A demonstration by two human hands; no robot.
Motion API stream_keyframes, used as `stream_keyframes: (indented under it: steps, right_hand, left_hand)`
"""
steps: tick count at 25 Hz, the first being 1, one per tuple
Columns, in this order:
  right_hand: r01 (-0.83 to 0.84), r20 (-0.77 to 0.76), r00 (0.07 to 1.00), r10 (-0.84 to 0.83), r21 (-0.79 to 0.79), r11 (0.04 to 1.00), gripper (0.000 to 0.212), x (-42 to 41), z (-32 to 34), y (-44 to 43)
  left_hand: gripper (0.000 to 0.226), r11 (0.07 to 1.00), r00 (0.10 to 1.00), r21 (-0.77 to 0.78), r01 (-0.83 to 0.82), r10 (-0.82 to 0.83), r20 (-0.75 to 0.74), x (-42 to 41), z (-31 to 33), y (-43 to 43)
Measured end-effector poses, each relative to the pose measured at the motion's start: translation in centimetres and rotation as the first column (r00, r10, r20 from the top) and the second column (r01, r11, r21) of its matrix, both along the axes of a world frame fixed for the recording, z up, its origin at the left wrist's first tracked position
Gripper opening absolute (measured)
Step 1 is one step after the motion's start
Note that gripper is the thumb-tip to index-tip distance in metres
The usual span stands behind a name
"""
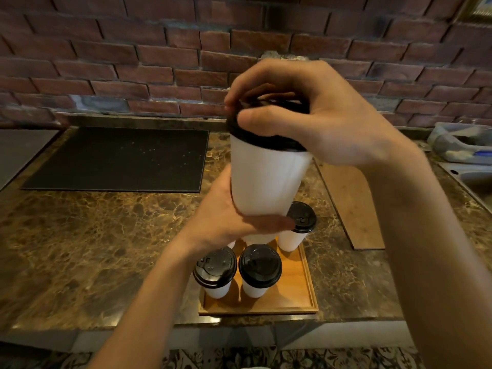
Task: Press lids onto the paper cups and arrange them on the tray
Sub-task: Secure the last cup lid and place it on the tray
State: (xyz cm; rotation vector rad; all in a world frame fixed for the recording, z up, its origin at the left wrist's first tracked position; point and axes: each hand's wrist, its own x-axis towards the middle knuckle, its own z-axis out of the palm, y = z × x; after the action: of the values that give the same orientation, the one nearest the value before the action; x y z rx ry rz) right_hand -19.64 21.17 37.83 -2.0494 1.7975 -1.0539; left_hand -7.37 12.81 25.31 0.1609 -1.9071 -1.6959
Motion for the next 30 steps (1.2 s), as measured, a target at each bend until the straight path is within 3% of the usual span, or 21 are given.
stream_keyframes:
  steps: [2, 3, 5, 7, 9, 13, 15, 17, 19, 20, 22, 25, 30]
  right_hand:
    - [-0.128, -0.003, 0.992, 0.128, 0.005, 0.992, 0.026, -0.2, 0.5, 0.4]
    - [-0.103, -0.038, 0.994, 0.105, 0.034, 0.994, 0.028, -0.1, 0.6, 0.4]
    - [0.107, -0.18, 0.979, -0.09, 0.087, 0.99, 0.032, 0.6, 0.3, 0.1]
    - [0.378, -0.285, 0.889, -0.359, 0.013, 0.926, 0.036, 1.6, -0.5, -0.7]
    - [0.431, -0.234, 0.862, -0.45, -0.131, 0.893, 0.034, 2.2, -0.6, -0.8]
    - [0.058, -0.132, 0.989, -0.067, -0.068, 0.996, 0.021, 1.1, 1.1, 0.3]
    - [0.021, -0.145, 0.989, -0.02, 0.004, 1.0, 0.025, 0.5, 1.0, 0.1]
    - [0.241, -0.191, 0.955, -0.228, 0.046, 0.969, 0.032, 0.8, 0.1, -0.8]
    - [0.554, -0.268, 0.802, -0.534, -0.002, 0.833, 0.043, 1.5, -1.1, -1.9]
    - [0.607, -0.281, 0.751, -0.598, -0.062, 0.792, 0.045, 1.8, -1.5, -2.1]
    - [0.519, -0.181, 0.823, -0.539, -0.147, 0.842, 0.039, 1.6, -1.3, -2.0]
    - [0.227, -0.035, 0.972, -0.232, -0.114, 0.967, 0.025, 0.2, 0.0, -1.0]
    - [-0.146, -0.112, 0.983, 0.144, -0.008, 0.989, 0.028, -0.3, 0.6, -0.5]
  left_hand:
    - [0.07, 0.989, 0.988, 0.014, 0.147, -0.148, 0.049, 0.1, 0.2, -0.8]
    - [0.066, 0.988, 0.987, 0.013, 0.151, -0.152, 0.047, 0.0, 0.2, -0.9]
    - [0.065, 0.999, 0.999, -0.01, 0.041, -0.041, -0.005, -0.5, 0.0, -0.4]
    - [0.074, 0.987, 0.988, -0.065, -0.145, 0.141, -0.063, -1.0, -0.4, 0.5]
    - [0.078, 0.966, 0.965, -0.082, -0.246, 0.236, -0.11, -1.4, -0.4, 0.9]
    - [0.074, 0.997, 0.999, -0.065, -0.033, 0.03, -0.045, -1.0, 0.0, -1.0]
    - [0.075, 0.998, 1.0, -0.055, 0.007, -0.007, -0.011, -0.9, -0.1, -1.6]
    - [0.076, 0.993, 0.994, -0.045, -0.109, 0.109, -0.005, -1.7, -0.7, -0.8]
    - [0.074, 0.961, 0.961, 0.043, -0.272, 0.273, -0.038, -2.6, -1.1, 0.3]
    - [0.075, 0.941, 0.941, 0.08, -0.328, 0.333, -0.058, -2.8, -1.0, 0.6]
    - [0.078, 0.953, 0.95, -0.038, -0.302, 0.298, -0.092, -2.4, -1.0, -0.1]
    - [0.081, 0.986, 0.99, -0.1, -0.135, 0.131, -0.043, -1.0, -0.1, -1.3]
    - [0.078, 0.998, 1.0, -0.055, -0.007, 0.007, 0.0, -0.7, 0.2, -1.0]
